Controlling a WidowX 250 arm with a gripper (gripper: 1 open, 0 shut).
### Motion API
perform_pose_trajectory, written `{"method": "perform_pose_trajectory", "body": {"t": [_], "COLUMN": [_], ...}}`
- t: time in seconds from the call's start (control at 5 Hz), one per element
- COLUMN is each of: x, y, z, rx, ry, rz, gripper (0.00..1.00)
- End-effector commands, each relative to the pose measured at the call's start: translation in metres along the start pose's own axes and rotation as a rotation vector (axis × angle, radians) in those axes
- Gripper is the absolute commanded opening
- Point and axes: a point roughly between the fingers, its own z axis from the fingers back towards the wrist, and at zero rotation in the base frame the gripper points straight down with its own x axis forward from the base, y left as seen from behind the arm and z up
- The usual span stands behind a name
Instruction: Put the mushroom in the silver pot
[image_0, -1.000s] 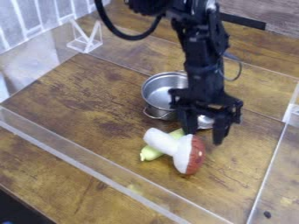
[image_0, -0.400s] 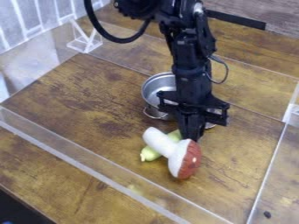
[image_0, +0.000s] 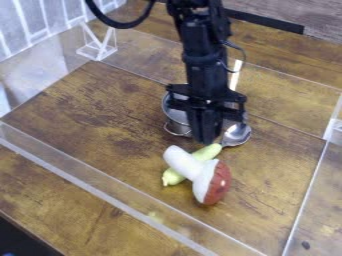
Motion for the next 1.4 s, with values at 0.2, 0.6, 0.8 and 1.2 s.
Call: {"method": "perform_pose_trajectory", "body": {"t": [0.2, 0.6, 0.8, 1.2], "x": [0.007, 0.004, 0.012, 0.038], "y": [0.015, -0.002, -0.004, -0.008], "z": [0.032, 0.034, 0.041, -0.006], "rx": [-0.006, -0.011, -0.015, -0.024], "ry": [-0.129, -0.101, -0.085, -0.072], "rz": [0.092, 0.017, -0.019, 0.009], "gripper": [0.00, 0.00, 0.00, 1.00]}}
